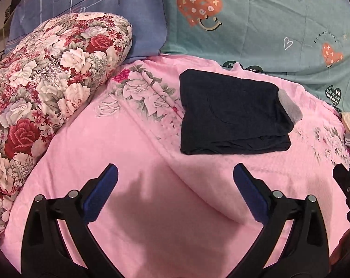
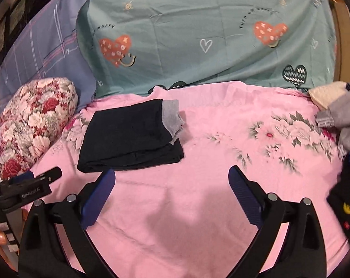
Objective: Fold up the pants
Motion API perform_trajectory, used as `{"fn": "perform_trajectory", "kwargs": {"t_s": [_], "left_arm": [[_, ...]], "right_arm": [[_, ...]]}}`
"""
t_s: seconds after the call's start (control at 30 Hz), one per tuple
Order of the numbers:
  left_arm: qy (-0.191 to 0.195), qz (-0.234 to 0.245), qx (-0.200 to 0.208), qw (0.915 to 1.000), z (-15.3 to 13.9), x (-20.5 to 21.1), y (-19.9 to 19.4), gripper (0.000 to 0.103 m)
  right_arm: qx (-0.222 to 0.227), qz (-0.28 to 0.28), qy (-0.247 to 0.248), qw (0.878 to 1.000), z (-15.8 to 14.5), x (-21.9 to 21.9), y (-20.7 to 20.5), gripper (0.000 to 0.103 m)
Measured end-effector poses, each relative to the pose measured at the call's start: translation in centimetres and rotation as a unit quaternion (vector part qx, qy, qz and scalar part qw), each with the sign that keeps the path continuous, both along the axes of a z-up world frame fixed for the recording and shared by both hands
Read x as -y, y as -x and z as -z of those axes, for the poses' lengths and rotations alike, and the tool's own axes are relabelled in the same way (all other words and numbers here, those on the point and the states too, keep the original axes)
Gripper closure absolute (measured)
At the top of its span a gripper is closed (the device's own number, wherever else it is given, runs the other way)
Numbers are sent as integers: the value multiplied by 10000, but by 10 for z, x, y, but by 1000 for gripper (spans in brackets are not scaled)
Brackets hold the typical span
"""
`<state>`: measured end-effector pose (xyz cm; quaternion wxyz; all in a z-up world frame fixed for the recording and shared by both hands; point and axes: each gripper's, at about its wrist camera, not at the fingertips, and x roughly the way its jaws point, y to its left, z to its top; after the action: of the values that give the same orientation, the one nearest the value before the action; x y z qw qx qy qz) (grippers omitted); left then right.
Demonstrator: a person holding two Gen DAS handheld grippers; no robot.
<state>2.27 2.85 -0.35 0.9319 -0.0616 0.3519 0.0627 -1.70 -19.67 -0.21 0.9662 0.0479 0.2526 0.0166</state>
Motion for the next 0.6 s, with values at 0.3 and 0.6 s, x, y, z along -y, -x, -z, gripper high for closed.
{"fn": "perform_trajectory", "kwargs": {"t_s": [0.3, 0.6], "left_arm": [[-68, 67, -188, 9998, 8, 4, -1, 2], [14, 96, -51, 9999, 4, 5, 4, 2]], "right_arm": [[-88, 74, -103, 9999, 10, 3, -3, 4], [-73, -70, 63, 9999, 11, -8, 0, 4]]}}
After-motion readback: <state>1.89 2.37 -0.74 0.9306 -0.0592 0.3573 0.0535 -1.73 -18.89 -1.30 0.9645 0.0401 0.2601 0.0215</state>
